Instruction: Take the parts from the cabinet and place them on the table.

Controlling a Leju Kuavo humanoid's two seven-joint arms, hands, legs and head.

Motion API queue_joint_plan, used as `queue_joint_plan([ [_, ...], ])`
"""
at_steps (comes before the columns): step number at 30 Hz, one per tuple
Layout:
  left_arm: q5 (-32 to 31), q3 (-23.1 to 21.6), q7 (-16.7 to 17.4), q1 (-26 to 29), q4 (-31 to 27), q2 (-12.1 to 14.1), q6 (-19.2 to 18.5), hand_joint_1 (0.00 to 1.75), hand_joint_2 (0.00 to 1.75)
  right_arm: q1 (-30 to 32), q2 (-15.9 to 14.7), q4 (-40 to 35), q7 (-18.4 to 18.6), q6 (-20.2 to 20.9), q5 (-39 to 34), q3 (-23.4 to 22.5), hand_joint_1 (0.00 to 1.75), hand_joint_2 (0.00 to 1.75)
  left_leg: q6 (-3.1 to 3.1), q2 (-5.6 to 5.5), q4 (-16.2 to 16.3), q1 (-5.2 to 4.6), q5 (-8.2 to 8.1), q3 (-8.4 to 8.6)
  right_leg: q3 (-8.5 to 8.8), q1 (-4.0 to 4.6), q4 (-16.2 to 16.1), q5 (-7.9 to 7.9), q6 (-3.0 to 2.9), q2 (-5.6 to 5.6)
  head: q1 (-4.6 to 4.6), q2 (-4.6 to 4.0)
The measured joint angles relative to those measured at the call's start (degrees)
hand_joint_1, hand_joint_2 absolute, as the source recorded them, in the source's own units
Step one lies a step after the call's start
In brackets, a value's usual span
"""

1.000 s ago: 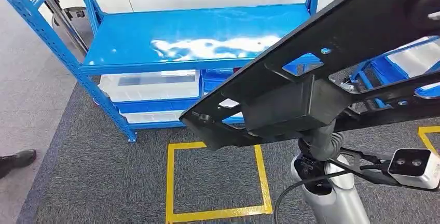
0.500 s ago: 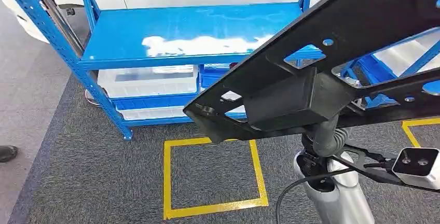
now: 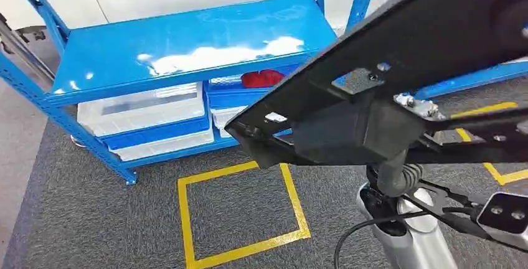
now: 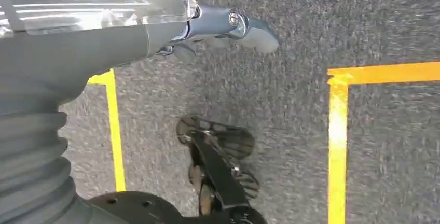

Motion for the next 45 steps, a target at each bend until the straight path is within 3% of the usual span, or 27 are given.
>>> queue_joint_plan([
  [1, 0.0, 0.1, 0.3, 0.0, 0.0, 0.0, 0.3, 0.0, 1.75, 0.1, -0.1, -0.9, 0.0, 0.0, -0.1, -0.4, 1.75, 1.75, 0.34, -2.07, -5.1, 0.05, 2.49, 2.2, -0.02, -0.07, 0.1, -0.06, 0.18, 0.6, -0.02, 0.0],
  [2, 0.0, 0.1, 0.7, 0.1, 0.0, 0.1, 0.5, 0.0, 1.75, 0.2, -0.2, -1.4, 0.0, 0.0, -0.1, -0.7, 1.75, 1.75, 0.63, -4.44, -6.3, 0.21, 1.69, 2.88, -0.33, 0.09, 0.2, 0.05, 0.57, 1.09, 0.15, 0.0],
  [6, 0.1, 0.2, 0.8, -0.5, 0.1, 0.0, 0.6, 0.0, 1.75, 1.1, -0.5, -2.9, 0.0, 0.0, -0.1, -1.5, 1.75, 1.75, 1.36, -2.42, -7.9, 0.03, 1.78, 3.16, -1.38, -0.37, 0.0, 0.99, 2.35, 3.72, 0.0, 0.0],
  [7, 0.1, 0.2, 0.8, -0.6, 0.1, -0.1, 0.6, 0.0, 1.75, 1.3, -0.7, -3.3, 0.0, 0.0, -0.1, -1.8, 1.75, 1.75, 1.84, -1.24, -8.5, 0.48, 2.23, 3.38, -1.54, -0.44, 0.5, 0.46, 2.51, 2.71, 0.04, 0.0],
  [9, 0.1, 0.2, 0.8, -0.6, 0.1, -0.1, 0.8, 0.0, 1.75, 1.1, -0.9, -3.7, 0.0, 0.0, -0.1, -2.1, 1.75, 1.75, 2.41, -0.07, -8.7, 0.33, 2.41, 3.33, -4.29, -0.1, 6.4, -3.48, 2.92, -1.85, 0.57, 0.0],
  [11, -0.1, 0.2, 1.2, -0.4, 0.1, -0.2, 1.8, 0.0, 1.75, 1.4, -1.0, -3.6, 0.0, 0.0, -0.2, -2.3, 1.75, 1.75, 2.5, 1.41, -8.6, 0.14, 2.36, 3.16, -8.54, -0.45, 15.6, -7.38, 3.34, -2.98, 0.52, 0.0],
  [12, -0.1, 0.2, 1.5, -0.4, 0.1, -0.2, 2.1, 0.0, 1.75, 1.6, -1.1, -3.6, 0.0, 0.0, 0.1, -2.4, 1.75, 1.75, 2.52, 2.17, -8.5, 0.09, 2.34, 3.07, -9.6, -0.64, 18.1, -7.84, 3.51, -3.09, 0.57, 0.0],
  [13, -0.1, 0.2, 1.5, -0.4, 0.1, -0.3, 2.3, 0.0, 1.75, 1.8, -1.2, -3.7, 0.0, -0.3, 0.7, -2.5, 1.75, 1.75, 2.51, 2.93, -8.4, 0.08, 2.3, 3.05, -9.09, -0.78, 17.5, -6.89, 3.63, -3.25, 0.54, 0.0],
  [15, -0.1, 0.2, 1.0, -0.5, 0.1, -0.6, 2.5, 0.0, 1.75, 2.1, -1.6, -4.2, 0.0, -1.3, 1.2, -2.5, 1.75, 1.75, 2.33, 4.07, -8.2, 0.08, 2.11, 3.09, -4.19, -0.85, 8.9, -2.74, 3.62, -4.16, 0.57, 0.0],
  [16, 0.0, 0.3, 0.7, -0.6, 0.1, -0.8, 2.8, 0.0, 1.75, 2.1, -1.7, -4.5, 0.0, -1.9, 1.1, -2.5, 1.75, 1.75, 2.15, 4.55, -8.0, 0.06, 1.99, 3.15, -0.8, -0.72, 3.1, -0.7, 3.4, -5.65, 0.57, 0.0],
  [17, 0.0, 0.3, 0.4, -0.6, 0.1, -1.0, 3.0, 0.0, 1.75, 2.0, -1.9, -4.7, 0.0, -2.3, 1.0, -2.5, 1.75, 1.75, 1.91, 4.96, -7.9, -0.18, 1.84, 3.17, 0.64, -0.27, 0.0, -1.42, 2.84, -8.03, 0.57, 0.0],
  [21, 0.1, 0.4, -0.4, -0.8, 0.0, -1.7, 3.2, 0.0, 1.75, 2.1, -2.5, -5.0, 0.0, -3.5, 0.9, -2.1, 1.75, 1.75, 0.67, 6.79, -8.1, -0.49, 1.81, 3.48, 0.01, 0.14, 0.0, -0.68, 1.58, -5.52, 0.46, 0.0],
  [22, 0.1, 0.4, -0.4, -0.8, 0.0, -1.8, 3.2, 0.0, 1.75, 2.2, -2.6, -5.1, 0.0, -3.5, 0.9, -2.0, 1.75, 1.75, 0.26, 6.29, -7.8, -0.36, 1.35, 3.26, 0.25, -0.48, -0.6, -0.16, 1.0, -4.98, 0.46, 0.0],
  [24, 0.1, 0.4, -0.5, -0.7, 0.0, -1.9, 3.4, 0.0, 1.75, 2.0, -2.7, -5.2, 0.0, -3.6, 0.9, -1.9, 1.75, 1.75, -0.15, 1.71, -3.1, 0.02, -2.26, 1.49, 0.08, -0.53, -0.7, 0.15, 0.36, -4.17, 0.37, 0.0],
  [26, 0.1, 0.4, -0.4, -0.5, 0.0, -1.9, 3.5, 0.0, 1.75, 2.1, -2.7, -5.2, 0.0, -3.8, 0.9, -1.7, 1.75, 1.75, -0.45, 0.66, 6.7, 0.01, -6.85, -2.84, -0.12, -0.42, -0.7, 0.28, 0.19, -2.9, 0.35, 0.0],
  [27, 0.1, 0.4, -0.4, -0.4, 0.1, -2.0, 3.8, 0.0, 1.75, 2.2, -2.7, -5.2, 0.0, -4.0, 0.9, -1.6, 1.75, 1.75, -0.53, 0.66, 10.3, 0.02, -7.76, -4.54, -0.22, -0.39, -0.7, 0.33, 0.16, -2.18, 0.31, 0.0],
  [28, 0.0, 0.4, -0.5, -0.3, 0.1, -2.0, 3.8, 0.0, 1.75, 2.3, -2.8, -5.2, 0.0, -4.2, 0.8, -1.5, 1.75, 1.75, -0.52, 0.66, 10.7, 0.04, -7.08, -4.75, -0.23, -0.39, -0.6, 0.37, 0.22, -1.39, 0.37, 0.0],
  [30, -0.3, 0.4, -0.5, -0.3, 0.1, -2.1, 3.9, 0.0, 1.75, 2.4, -3.0, -5.2, 0.0, -4.9, 0.8, -1.2, 1.75, 1.75, -0.34, 0.43, 3.7, 0.15, -2.42, -1.48, -0.15, -0.45, -0.4, 0.42, 0.4, 0.12, 0.33, 0.0],
  [31, -0.7, 0.4, -0.5, -0.4, 0.1, -2.1, 4.0, 0.0, 1.75, 2.6, -3.1, -5.3, 0.0, -5.2, 0.8, -1.2, 1.75, 1.75, -0.2, -0.4, -1.7, 0.28, 0.28, 1.08, -0.12, -0.47, -0.3, 0.37, 0.53, 0.78, 0.31, 0.0],
  [32, -0.8, 0.4, -0.4, -0.4, 0.1, -2.1, 3.9, 0.0, 1.75, 3.0, -3.2, -5.5, 0.0, -5.3, 0.8, -1.1, 1.75, 1.75, 0.04, -3.08, -6.4, 0.55, 1.69, 3.11, -0.24, -0.54, -0.1, 0.33, 0.78, 1.33, 0.33, 0.0],
  [33, -0.9, 0.4, -0.3, -0.2, 0.1, -2.3, 3.8, 0.0, 1.75, 3.1, -3.3, -5.6, 0.0, -5.3, 0.9, -1.0, 1.75, 1.75, 0.18, -4.16, -7.8, 0.6, 0.86, 3.65, -0.62, -0.21, 0.3, 0.34, 1.24, 1.95, 0.39, 0.0],
  [37, -1.3, 0.2, 0.0, -0.6, 0.1, -3.2, 2.7, 0.0, 1.75, 4.4, -3.8, -5.7, 0.0, -5.3, 1.2, -0.5, 1.75, 1.75, 1.56, -1.97, -8.0, 0.51, 1.43, 3.75, -1.27, -0.59, -0.2, 1.11, 2.91, 4.3, 0.37, 0.0],
  [39, -1.5, 0.1, 0.3, -0.6, 0.1, -3.5, 2.0, 0.0, 1.75, 4.8, -3.9, -5.9, 0.0, -5.3, 2.1, -0.2, 1.75, 1.75, 2.37, -0.41, -8.4, 0.47, 1.78, 3.82, -2.98, -0.34, 3.6, -1.79, 3.19, -1.19, 0.99, 0.0],
  [40, -1.6, 0.1, 0.4, -0.5, 0.1, -3.5, 1.8, 0.0, 1.75, 4.9, -3.9, -5.9, 0.0, -5.4, 2.4, 0.1, 1.75, 1.75, 2.4, 0.38, -8.3, 0.31, 1.79, 3.77, -5.28, -0.46, 8.6, -4.44, 3.44, -2.51, 1.01, 0.0],
  [42, -1.8, 0.0, 0.5, -0.3, 0.1, -3.5, 1.9, 0.0, 1.75, 5.5, -3.9, -5.9, 0.0, -5.2, 2.6, 0.7, 1.75, 1.75, 2.51, 1.91, -8.3, 0.12, 1.71, 3.68, -9.35, -0.71, 17.4, -7.7, 3.75, -3.12, 1.05, 0.0],
  [43, -1.8, 0.0, 0.4, -0.3, 0.1, -3.5, 2.0, 0.0, 1.75, 5.8, -3.9, -5.9, 0.0, -4.9, 2.6, 0.9, 1.75, 1.75, 2.51, 2.62, -8.3, 0.1, 1.68, 3.68, -9.95, -0.78, 18.6, -7.54, 3.81, -3.23, 1.03, 0.0],
  [45, -1.4, 0.0, 0.3, -0.4, 0.1, -3.6, 2.0, 0.0, 1.75, 6.0, -3.8, -5.9, 0.0, -3.9, 2.5, 1.0, 1.75, 1.75, 2.3, 3.93, -8.3, 0.08, 1.54, 3.77, -7.01, -0.8, 13.1, -4.07, 3.72, -3.64, 1.03, 0.0],
])
